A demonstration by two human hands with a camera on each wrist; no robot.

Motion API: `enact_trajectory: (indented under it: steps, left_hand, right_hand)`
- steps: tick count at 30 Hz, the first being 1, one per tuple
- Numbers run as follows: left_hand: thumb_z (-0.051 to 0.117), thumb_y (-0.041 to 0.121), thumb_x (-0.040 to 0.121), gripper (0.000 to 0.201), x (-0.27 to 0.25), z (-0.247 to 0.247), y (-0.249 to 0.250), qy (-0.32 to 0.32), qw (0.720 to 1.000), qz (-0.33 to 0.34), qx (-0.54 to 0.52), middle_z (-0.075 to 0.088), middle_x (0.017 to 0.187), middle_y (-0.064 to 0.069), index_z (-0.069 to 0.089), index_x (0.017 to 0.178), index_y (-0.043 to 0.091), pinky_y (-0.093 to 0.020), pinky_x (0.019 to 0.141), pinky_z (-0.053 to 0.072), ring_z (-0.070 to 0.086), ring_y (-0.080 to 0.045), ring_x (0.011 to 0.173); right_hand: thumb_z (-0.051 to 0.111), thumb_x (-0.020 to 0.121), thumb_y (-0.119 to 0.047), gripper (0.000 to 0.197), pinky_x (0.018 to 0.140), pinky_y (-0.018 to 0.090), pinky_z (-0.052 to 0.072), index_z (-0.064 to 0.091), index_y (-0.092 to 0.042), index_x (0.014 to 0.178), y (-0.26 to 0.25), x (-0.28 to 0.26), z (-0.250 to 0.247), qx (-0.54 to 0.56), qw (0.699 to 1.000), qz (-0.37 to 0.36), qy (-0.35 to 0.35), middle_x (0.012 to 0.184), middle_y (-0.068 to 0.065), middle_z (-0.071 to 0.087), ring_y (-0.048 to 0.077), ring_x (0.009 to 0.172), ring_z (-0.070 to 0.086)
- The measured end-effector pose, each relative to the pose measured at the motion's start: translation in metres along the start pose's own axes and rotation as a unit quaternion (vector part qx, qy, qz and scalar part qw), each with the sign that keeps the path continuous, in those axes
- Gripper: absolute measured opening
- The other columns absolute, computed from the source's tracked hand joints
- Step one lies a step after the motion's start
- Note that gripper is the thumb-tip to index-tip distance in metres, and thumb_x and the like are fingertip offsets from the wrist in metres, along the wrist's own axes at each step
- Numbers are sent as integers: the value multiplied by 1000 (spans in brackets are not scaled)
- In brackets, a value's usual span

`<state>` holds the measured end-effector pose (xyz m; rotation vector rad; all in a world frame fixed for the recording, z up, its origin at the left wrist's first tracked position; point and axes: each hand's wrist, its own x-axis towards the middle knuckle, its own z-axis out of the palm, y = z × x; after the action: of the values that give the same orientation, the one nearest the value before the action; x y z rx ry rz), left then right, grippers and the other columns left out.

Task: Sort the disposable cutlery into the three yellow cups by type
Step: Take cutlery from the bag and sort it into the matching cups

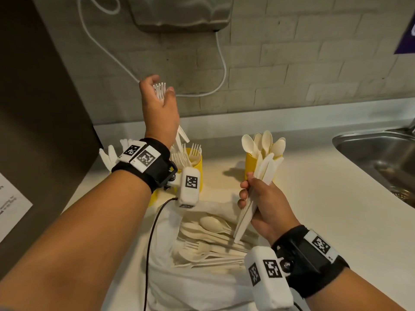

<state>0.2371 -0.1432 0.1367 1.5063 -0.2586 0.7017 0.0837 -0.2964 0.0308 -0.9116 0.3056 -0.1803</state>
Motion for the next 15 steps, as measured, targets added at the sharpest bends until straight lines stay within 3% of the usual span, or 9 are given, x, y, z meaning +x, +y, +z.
enact_trajectory:
  steps: [3,5,6,8,11,14,15]
  left_hand:
    - [45,13,90,38,-8,4,-9,-45,997,-51,38,49,118,-9,35,126,23,-54,85,52,58,-26,98]
    - [44,8,91,59,-13,5,-18,-96,989,-94,61,37,141,-12,22,140,32,-51,95,49,54,-32,115]
    - [45,8,92,64,-15,3,-21,-122,983,-112,82,34,145,-13,16,144,33,-49,96,49,55,-31,114]
    - [45,15,95,56,-16,-1,-25,-167,965,-124,160,46,134,-14,21,143,28,-44,93,50,59,-29,103]
    - [45,24,96,37,-16,-10,-23,-217,933,-75,277,55,111,-11,37,131,18,-34,80,45,54,-27,94]
    - [50,20,93,27,-15,-20,-21,-248,923,-38,290,57,101,-5,46,119,17,-30,73,40,57,-28,95]
    - [52,17,92,31,-16,-23,-20,-252,930,-40,266,59,101,-1,45,122,20,-29,71,42,59,-26,96]
  right_hand:
    - [49,96,-13,3,46,23,38,50,-12,98,1,-1,1,-7,1000,-1,-5,61,0,54,10,49,46]
    - [50,96,-15,4,46,23,38,50,-11,97,0,-1,0,-15,1000,-5,-7,61,0,54,10,49,46]
    - [50,96,-16,5,47,24,38,50,-11,97,0,-1,-1,-17,1000,-8,-7,61,0,54,10,50,46]
    - [51,96,-16,5,48,24,38,50,-11,98,0,-1,-2,-17,1000,-11,-7,62,0,54,10,50,46]
    - [51,95,-17,6,48,24,38,50,-11,98,1,-1,-3,-11,1000,-14,-7,62,0,55,10,50,46]
    - [51,96,-16,5,48,24,38,51,-12,98,0,-1,-2,-13,1000,-19,-8,62,0,55,10,49,47]
    - [50,96,-15,4,48,24,38,51,-12,98,-1,-1,-2,-14,1000,-21,-9,62,0,54,10,49,46]
